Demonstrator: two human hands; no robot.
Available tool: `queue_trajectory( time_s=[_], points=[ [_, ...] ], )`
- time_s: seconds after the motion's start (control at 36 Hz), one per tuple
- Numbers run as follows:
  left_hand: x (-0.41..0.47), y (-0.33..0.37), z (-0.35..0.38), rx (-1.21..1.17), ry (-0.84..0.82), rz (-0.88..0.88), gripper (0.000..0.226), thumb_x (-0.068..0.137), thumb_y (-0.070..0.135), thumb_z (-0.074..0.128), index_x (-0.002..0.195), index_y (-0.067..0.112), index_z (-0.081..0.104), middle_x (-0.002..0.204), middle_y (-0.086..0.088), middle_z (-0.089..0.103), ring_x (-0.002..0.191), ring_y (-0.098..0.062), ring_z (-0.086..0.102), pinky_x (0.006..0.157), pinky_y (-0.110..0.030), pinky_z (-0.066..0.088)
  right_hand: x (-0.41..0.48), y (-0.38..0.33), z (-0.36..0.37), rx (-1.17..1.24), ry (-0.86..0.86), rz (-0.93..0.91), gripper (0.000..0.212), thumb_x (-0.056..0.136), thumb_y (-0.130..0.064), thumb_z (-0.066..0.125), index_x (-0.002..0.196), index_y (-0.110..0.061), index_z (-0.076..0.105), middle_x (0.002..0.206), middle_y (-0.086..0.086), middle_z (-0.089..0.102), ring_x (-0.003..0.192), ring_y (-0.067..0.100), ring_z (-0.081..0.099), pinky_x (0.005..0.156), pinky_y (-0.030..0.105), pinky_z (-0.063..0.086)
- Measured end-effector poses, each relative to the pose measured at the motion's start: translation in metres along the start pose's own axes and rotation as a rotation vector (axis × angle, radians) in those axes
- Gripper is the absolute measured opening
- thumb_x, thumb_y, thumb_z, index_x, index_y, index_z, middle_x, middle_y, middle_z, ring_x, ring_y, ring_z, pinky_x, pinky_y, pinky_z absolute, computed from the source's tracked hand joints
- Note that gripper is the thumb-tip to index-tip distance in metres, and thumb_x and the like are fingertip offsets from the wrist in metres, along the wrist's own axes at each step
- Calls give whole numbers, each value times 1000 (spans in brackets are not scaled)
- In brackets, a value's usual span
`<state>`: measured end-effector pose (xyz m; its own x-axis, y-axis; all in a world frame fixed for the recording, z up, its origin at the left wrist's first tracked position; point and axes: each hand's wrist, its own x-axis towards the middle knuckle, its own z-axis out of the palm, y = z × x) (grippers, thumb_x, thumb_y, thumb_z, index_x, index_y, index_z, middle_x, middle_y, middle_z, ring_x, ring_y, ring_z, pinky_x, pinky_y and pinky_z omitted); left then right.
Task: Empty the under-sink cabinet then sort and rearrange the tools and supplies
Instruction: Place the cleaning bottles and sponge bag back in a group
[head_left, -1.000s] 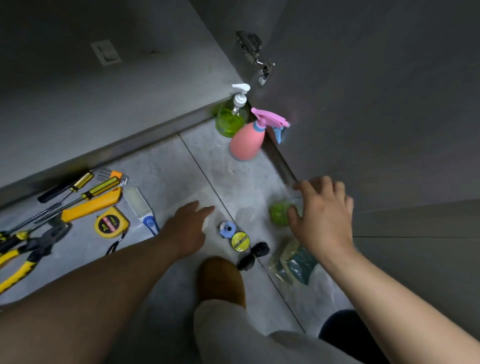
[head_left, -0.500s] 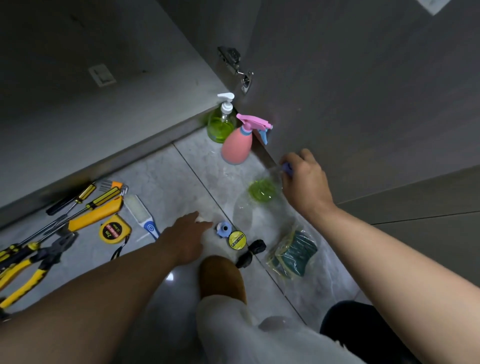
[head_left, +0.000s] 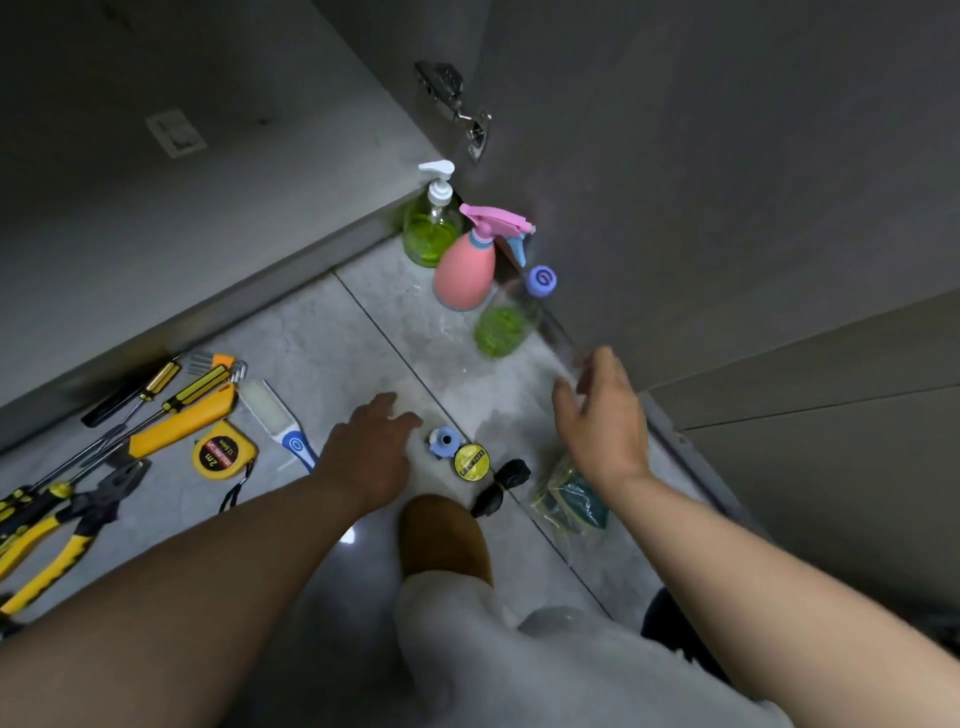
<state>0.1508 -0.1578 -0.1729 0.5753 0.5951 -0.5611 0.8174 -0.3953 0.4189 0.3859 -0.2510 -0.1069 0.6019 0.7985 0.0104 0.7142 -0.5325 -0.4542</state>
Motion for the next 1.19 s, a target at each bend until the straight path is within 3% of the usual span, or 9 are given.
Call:
queue_trajectory(
  time_s=[0.17,0.31,0.39,0.67,0.75,0.83,0.92,1.0,1.19],
  points=[
    [0,39,-9,-151,146,153,34,93,15,60,127,20,62,137,-5,47,123,-27,51,99,-43,48,-68,72,3,-24,226,784,51,79,-51,71,110,-16,50,123,16,48,121,39,47,98,51,42],
    [-2,58,-5,-276,141,227,25,94,11,62,117,20,65,124,-2,50,114,-21,55,94,-43,51,-76,98,14,590,-183,1247,84,73,-69,74,130,-10,55,124,12,65,112,34,65,95,45,52],
    [-2,63,1,-334,106,215,25,95,11,61,116,24,65,121,1,49,114,-19,54,95,-38,49,-76,100,24,807,-328,1219,79,67,-64,81,122,-10,63,104,10,76,92,29,74,75,38,58],
    [11,75,9,-707,8,-21,18,94,26,67,111,32,63,116,0,65,106,-13,63,88,-28,50,-63,74,34,966,-236,1095,85,59,-48,90,127,-17,49,113,12,71,96,31,74,80,47,62],
    [13,83,-1,-874,-61,-163,51,82,59,72,126,37,56,123,10,63,108,-8,61,80,-25,48,-62,57,25,1147,-340,933,72,70,-37,88,129,-12,54,110,14,75,98,31,74,72,38,61],
    [10,85,-10,-1052,-221,-227,101,60,83,74,144,34,46,135,9,57,125,-21,58,100,-41,50,-54,33,15,1300,-519,765,57,84,-31,79,132,-9,59,121,19,71,111,35,69,83,37,60],
    [7,82,-15,-1308,-368,-102,86,67,69,82,138,27,57,127,-3,71,117,-25,68,103,-48,52,-39,5,14,1292,-658,642,39,92,-30,68,127,-12,66,124,18,69,115,32,67,88,34,58],
    [4,75,-21,-1430,-288,-32,66,77,52,83,133,28,59,121,-4,73,112,-20,71,91,-38,59,-23,-22,18,1232,-722,612,38,91,-26,56,123,-9,68,120,20,70,109,30,69,84,33,58],
    [6,45,-32,-1348,156,-58,84,61,47,94,126,41,41,119,7,67,100,-4,71,80,-28,62,6,-53,22,1255,-812,558,58,81,-27,49,132,-1,60,130,23,63,111,34,60,104,49,45]
  ],
)
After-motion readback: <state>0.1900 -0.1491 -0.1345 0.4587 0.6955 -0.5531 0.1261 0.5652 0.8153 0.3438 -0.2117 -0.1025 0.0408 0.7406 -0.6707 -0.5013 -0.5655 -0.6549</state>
